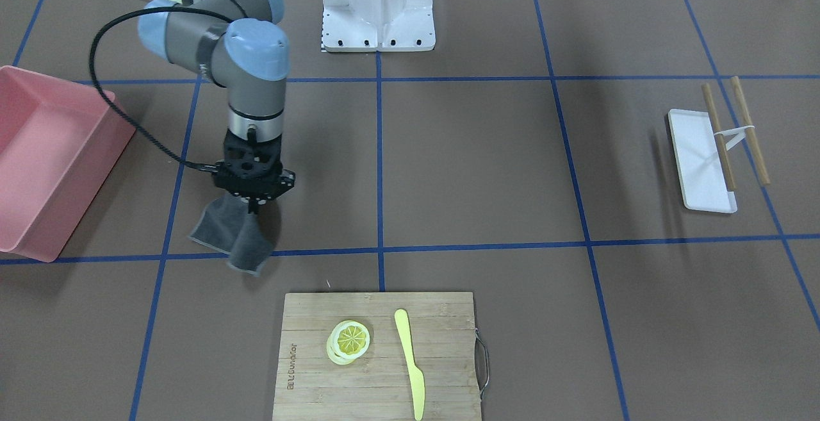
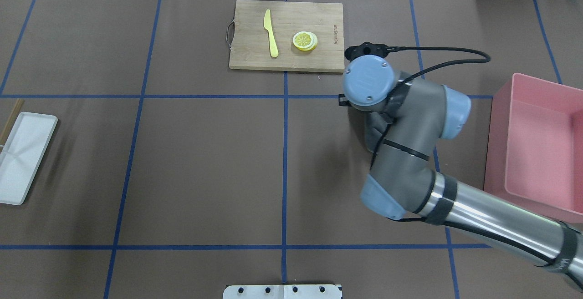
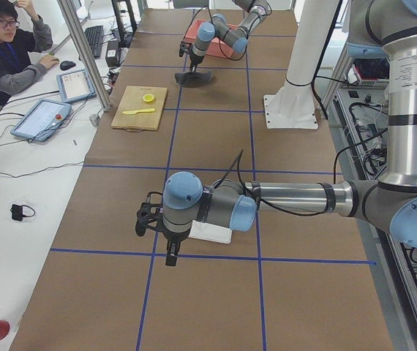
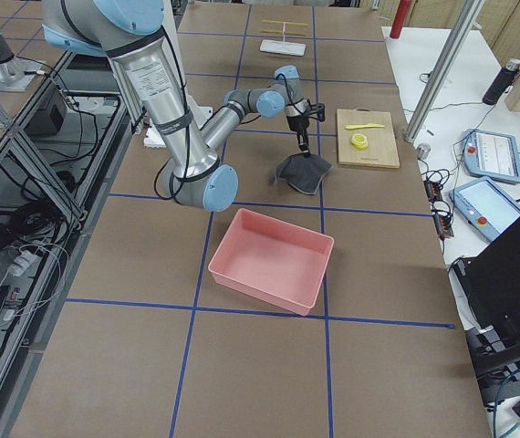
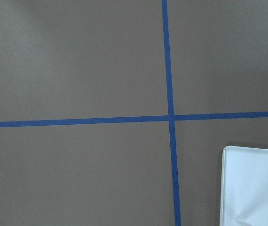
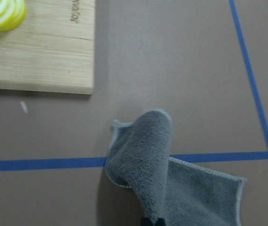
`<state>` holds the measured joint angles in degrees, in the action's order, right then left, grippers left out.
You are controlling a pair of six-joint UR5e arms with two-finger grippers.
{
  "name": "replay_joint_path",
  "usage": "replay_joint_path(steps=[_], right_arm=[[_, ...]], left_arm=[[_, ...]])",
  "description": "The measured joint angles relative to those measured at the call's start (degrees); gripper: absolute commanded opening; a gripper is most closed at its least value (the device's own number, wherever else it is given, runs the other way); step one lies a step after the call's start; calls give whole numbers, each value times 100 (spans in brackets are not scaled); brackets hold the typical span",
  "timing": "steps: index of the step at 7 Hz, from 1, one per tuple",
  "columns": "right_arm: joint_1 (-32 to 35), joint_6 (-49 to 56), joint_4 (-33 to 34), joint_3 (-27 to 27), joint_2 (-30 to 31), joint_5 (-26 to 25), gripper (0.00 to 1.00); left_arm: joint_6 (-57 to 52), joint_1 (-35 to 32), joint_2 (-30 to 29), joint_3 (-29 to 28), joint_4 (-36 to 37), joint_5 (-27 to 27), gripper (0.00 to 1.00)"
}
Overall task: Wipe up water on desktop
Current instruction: 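Wipe the table beside the cutting board with the towel in the right gripper, then lift the towel and carry it over the pink bin with the right gripper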
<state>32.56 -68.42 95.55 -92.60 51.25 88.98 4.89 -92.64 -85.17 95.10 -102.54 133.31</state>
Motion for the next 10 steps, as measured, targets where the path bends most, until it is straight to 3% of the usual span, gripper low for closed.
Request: replay_joint_path(steps=[2, 4, 7, 9, 10], right_arm=[[-347, -931, -16, 1016, -1349, -30, 0], [-501, -1377, -11, 1477, -2110, -33, 0], [-284, -849, 39, 1275, -1575, 38, 0], [181, 104, 261, 192, -408, 284, 0], [509, 655, 738, -530, -30, 532, 0]], left_arm=[[3, 0, -18, 0, 13, 2, 98], [9, 0, -5, 0, 15, 9, 98], [12, 0, 22, 3, -4, 11, 98], [10, 0, 36, -5, -16, 10, 98], [8, 0, 44, -10, -5, 9, 98]])
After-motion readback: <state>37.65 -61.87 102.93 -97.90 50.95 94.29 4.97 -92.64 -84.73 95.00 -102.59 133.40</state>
